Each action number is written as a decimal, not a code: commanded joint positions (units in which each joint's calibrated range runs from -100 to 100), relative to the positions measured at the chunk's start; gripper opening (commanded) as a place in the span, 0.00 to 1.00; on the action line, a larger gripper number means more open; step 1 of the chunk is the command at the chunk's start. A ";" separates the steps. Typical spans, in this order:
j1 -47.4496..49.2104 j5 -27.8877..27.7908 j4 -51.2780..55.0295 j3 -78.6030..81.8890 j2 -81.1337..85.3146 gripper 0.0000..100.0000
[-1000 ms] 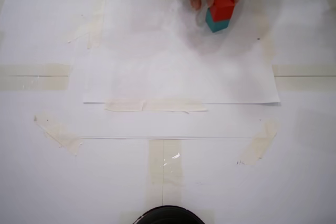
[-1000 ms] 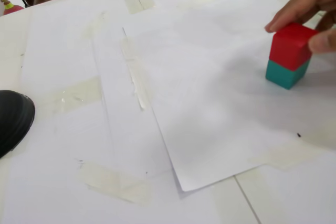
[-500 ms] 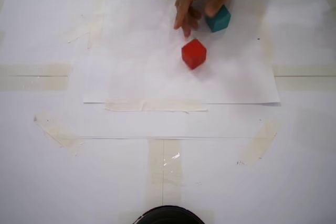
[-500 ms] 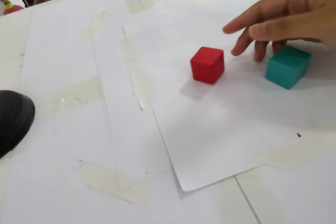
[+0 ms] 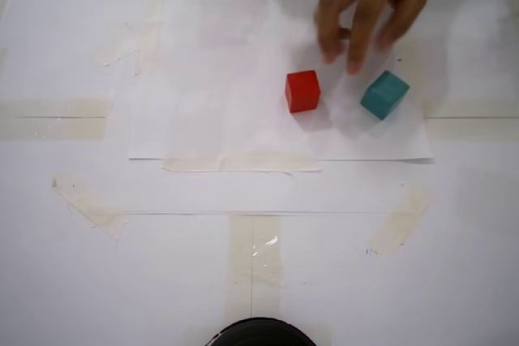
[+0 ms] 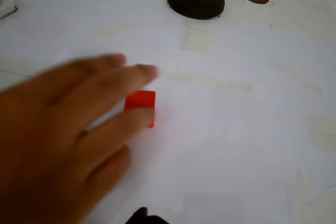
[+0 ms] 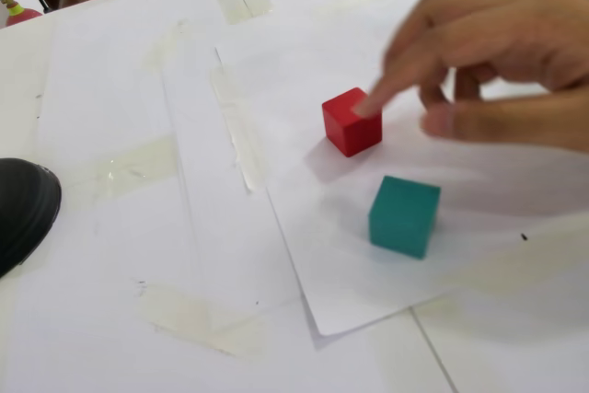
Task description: Put the red cube on the top of the blue cube.
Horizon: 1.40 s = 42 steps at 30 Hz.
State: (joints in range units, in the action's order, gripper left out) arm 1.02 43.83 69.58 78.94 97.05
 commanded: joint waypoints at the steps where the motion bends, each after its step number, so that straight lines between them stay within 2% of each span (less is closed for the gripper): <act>1: -0.49 -0.20 -0.24 -3.64 0.38 0.00; 24: -0.04 0.63 -0.40 -2.09 0.38 0.00; 32: -1.02 -2.88 17.62 -16.62 0.38 0.00; 37: 3.29 -2.00 25.04 -24.52 0.38 0.00; 42: 7.83 -1.66 26.67 -24.61 0.38 0.00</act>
State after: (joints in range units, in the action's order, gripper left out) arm 5.12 41.64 94.47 58.34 97.22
